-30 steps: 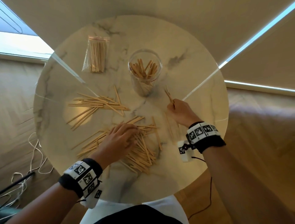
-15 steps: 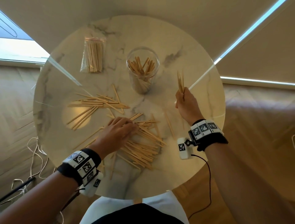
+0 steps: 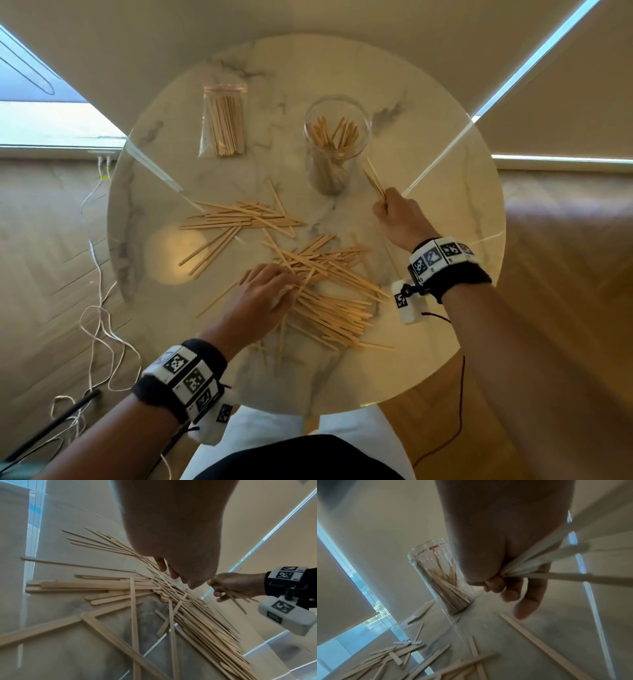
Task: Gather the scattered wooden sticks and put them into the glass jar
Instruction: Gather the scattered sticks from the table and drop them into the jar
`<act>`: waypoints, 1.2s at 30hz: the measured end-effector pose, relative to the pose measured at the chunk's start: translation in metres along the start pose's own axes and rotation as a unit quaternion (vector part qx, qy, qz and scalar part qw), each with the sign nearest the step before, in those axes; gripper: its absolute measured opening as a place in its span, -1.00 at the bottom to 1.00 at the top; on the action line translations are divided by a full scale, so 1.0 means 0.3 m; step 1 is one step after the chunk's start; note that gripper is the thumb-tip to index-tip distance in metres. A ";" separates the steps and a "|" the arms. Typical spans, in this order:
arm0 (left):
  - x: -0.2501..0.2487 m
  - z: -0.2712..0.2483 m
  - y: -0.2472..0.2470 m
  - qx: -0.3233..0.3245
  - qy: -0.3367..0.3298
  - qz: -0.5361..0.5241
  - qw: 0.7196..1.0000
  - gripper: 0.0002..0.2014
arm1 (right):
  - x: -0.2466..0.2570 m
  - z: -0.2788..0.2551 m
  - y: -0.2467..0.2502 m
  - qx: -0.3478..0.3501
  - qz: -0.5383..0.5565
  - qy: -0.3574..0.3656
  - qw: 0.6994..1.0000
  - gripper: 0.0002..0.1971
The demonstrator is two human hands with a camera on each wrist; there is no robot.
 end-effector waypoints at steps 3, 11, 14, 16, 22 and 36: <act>0.006 -0.001 0.007 -0.001 -0.007 -0.007 1.000 -0.73 | -0.039 -0.072 -0.023 0.010 -0.036 -0.039 0.999 -0.73; 0.053 -0.040 0.016 0.002 -0.013 -0.019 1.000 -0.73 | -0.083 -0.222 -0.135 -0.041 -0.130 -0.070 0.988 -0.72; 0.059 -0.042 0.026 0.012 -0.023 -0.018 0.999 -0.74 | -0.067 -0.199 -0.146 -0.028 -0.152 -0.066 0.986 -0.72; 0.059 -0.036 0.037 0.009 -0.036 -0.021 0.999 -0.76 | -0.059 -0.184 -0.141 -0.016 -0.167 -0.064 0.984 -0.72; 0.059 0.018 0.084 -0.019 -0.032 -0.033 0.999 -0.79 | -0.082 -0.188 -0.062 0.002 0.024 -0.058 0.998 -0.80; -0.214 0.233 0.066 -0.110 0.022 -0.268 0.957 -0.43 | 0.169 -0.262 -0.150 -0.023 0.850 -0.225 0.476 -0.67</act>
Point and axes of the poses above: each hand's wrist, its own z-axis towards the middle knuckle, its own y-axis out of the back of the hand, x = y × z, the point moved 3 cm from there along z, towards the middle knuckle, and after that the axes turned 5 degrees about -x, right-handed, at the moved point
